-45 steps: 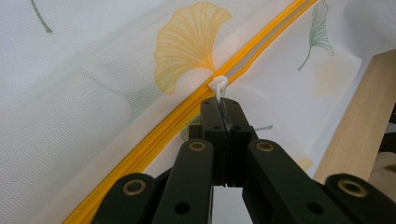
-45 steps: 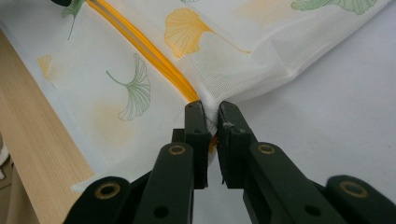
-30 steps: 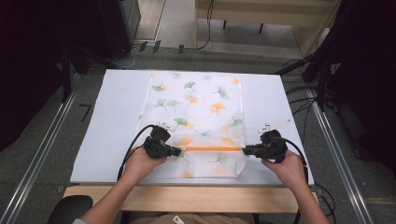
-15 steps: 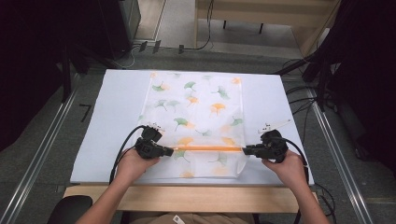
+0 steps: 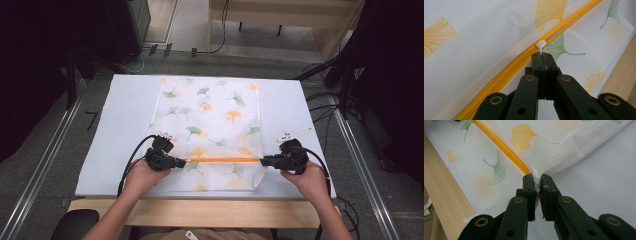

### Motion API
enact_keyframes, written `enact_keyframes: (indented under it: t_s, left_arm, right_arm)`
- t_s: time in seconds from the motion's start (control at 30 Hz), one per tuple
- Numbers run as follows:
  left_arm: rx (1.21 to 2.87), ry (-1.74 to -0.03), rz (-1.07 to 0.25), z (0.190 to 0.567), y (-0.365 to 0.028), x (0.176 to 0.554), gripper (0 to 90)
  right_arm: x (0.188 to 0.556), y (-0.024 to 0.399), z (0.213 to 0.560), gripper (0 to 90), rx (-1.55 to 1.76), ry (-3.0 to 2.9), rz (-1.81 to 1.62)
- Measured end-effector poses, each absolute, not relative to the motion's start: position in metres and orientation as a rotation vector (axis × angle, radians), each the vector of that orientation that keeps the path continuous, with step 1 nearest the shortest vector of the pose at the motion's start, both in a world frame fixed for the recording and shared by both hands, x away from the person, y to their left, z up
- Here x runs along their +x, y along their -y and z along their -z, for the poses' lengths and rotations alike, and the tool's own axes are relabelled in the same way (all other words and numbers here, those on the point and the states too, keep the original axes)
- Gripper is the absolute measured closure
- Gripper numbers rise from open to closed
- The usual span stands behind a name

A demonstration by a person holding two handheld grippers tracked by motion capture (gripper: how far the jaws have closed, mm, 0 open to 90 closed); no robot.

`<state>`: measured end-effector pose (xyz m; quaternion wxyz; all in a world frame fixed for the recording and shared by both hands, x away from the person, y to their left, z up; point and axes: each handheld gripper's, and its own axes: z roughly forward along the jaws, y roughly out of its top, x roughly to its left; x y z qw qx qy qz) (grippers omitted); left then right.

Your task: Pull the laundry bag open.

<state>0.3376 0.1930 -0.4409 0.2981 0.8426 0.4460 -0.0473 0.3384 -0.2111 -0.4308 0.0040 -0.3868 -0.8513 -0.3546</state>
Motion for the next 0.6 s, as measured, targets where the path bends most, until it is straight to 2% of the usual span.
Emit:
enact_keyframes:
  t_s: [0.6]
  left_arm:
    - [2.204, -1.242, 0.062, 0.433, -0.218, 0.331, 90.0]
  right_arm:
    - [0.344, 0.212, 0.432, 85.5, -1.205, 2.672, 1.101]
